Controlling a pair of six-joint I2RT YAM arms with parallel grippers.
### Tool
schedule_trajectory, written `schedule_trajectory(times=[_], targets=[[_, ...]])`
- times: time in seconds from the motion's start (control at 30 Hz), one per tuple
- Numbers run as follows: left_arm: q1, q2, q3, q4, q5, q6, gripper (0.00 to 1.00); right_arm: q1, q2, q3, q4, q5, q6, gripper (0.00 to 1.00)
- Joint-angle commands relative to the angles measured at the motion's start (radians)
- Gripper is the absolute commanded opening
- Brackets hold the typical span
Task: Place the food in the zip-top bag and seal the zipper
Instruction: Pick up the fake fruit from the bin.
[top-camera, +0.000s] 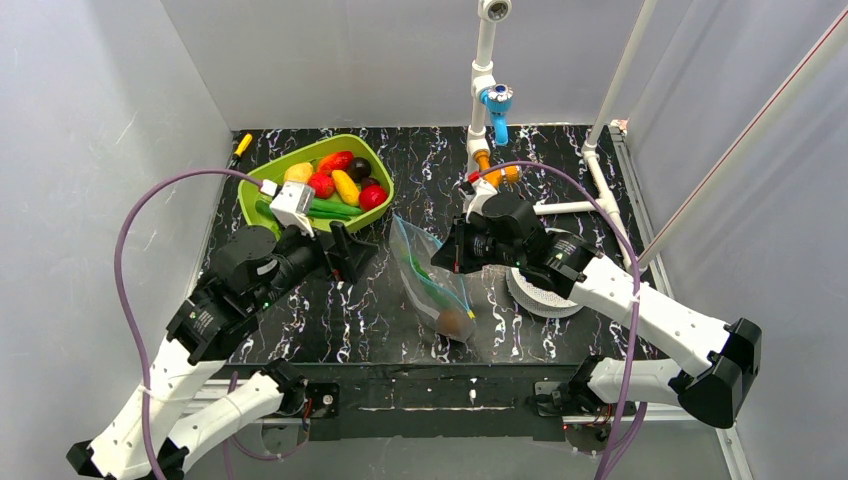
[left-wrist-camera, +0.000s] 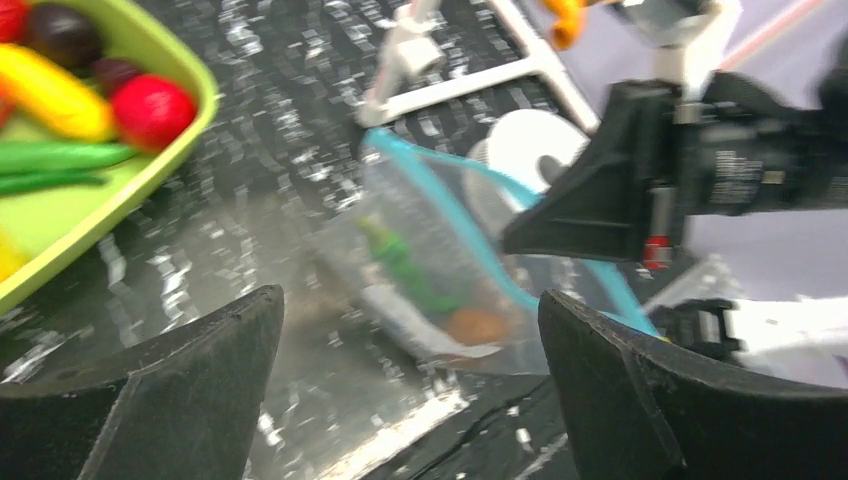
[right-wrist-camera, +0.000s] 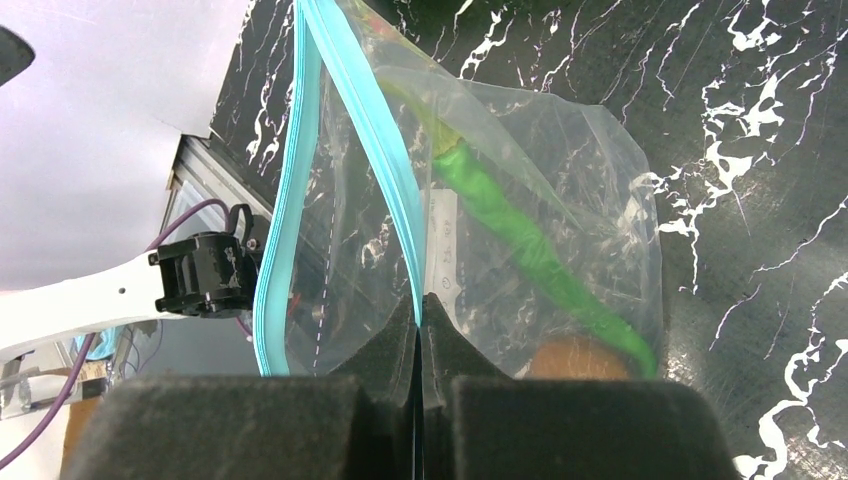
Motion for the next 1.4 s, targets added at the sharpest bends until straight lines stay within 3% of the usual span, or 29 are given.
schedule_trajectory(times=[0.0,0.17,0.3,0.5,0.6,0.7,0.8,1.1,1.2,1.37], targets=[[-0.002,0.018,0.066,-0.278,-0.314,0.064,0.98,-0.003,-0.023,0.000,0.022,0.003,-0.014,0.01],[0.002,0.045,0.099,-0.301,-0.557,0.084,0.98,-0.003,-0.028,-0.003,0.022,-0.007,-0.012,0.01],[0.069,0.119,0.141,-0.232,-0.588,0.145,0.98,-0.003,-0.041,-0.013,0.019,0.001,-0.013,0.01],[0.412,0.278,0.237,-0.126,-0.193,0.098,0.98,-0.003,-0.060,-0.021,0.009,0.011,-0.016,0.01],[0.537,0.419,0.307,-0.141,-0.127,0.082,0.98,-0.003,-0.066,-0.026,0.005,0.023,-0.021,0.01],[0.661,0.561,0.345,-0.193,-0.082,-0.073,0.98,-0.003,-0.070,-0.028,0.002,0.031,-0.024,0.01],[0.808,0.637,0.265,-0.099,0.133,-0.226,0.98,-0.005,-0.065,-0.028,0.000,0.033,-0.031,0.01],[0.853,0.880,0.188,0.017,0.162,-0.207,0.96,-0.008,-0.026,-0.005,0.002,0.027,-0.043,0.01],[0.862,0.954,0.179,0.027,0.194,-0.241,0.88,-0.011,-0.022,0.000,0.003,0.037,-0.044,0.01],[0.864,1.058,0.205,-0.003,0.218,-0.239,0.68,-0.014,-0.001,0.012,-0.001,0.028,-0.036,0.01]])
